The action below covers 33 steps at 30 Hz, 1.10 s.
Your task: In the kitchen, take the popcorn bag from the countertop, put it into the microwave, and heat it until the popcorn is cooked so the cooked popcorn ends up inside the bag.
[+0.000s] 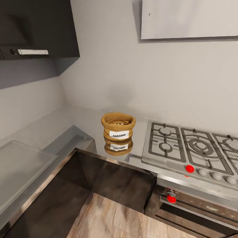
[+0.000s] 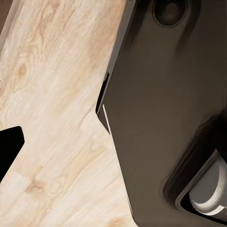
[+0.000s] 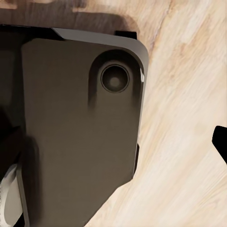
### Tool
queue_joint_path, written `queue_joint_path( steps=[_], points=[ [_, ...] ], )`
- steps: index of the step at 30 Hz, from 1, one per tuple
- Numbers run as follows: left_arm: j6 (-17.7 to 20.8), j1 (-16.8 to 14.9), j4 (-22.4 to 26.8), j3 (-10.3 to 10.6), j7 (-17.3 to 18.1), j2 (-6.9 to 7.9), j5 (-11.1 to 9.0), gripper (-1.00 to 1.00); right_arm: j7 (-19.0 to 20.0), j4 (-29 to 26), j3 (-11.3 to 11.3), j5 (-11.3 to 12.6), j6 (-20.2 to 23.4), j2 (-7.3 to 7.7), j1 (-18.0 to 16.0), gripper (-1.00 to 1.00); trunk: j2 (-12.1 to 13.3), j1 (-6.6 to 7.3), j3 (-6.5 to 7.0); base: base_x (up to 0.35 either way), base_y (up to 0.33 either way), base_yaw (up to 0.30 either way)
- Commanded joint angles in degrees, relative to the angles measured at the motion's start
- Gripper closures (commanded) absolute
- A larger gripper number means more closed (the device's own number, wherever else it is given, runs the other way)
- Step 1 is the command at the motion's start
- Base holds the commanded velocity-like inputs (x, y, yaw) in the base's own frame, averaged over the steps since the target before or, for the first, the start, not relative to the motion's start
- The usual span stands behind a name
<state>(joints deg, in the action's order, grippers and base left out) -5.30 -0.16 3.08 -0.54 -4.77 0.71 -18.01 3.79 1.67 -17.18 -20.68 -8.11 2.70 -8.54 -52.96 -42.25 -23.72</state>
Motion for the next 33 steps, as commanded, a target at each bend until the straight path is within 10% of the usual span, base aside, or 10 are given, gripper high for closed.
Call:
queue_joint_path(
  steps=[1, 33],
  points=[
    [-0.2, 0.0, 0.0, 0.0, -0.1, -0.01, -0.2, -1.0, 0.1, 0.2, -0.5, -0.4, -0.3, 0.03, -0.1, -1.0, 0.0, 0.0, -0.02, 0.0, 0.0, -0.174],
    [-0.1, 0.0, 0.0, -0.1, 0.0, -0.25, -0.3, -1.0, 0.4, -0.6, -0.5, -1.3, 0.3, 0.42, -0.1, -1.0, 0.0, 0.0, 0.25, 0.0, 0.0, -0.041]
  ],
)
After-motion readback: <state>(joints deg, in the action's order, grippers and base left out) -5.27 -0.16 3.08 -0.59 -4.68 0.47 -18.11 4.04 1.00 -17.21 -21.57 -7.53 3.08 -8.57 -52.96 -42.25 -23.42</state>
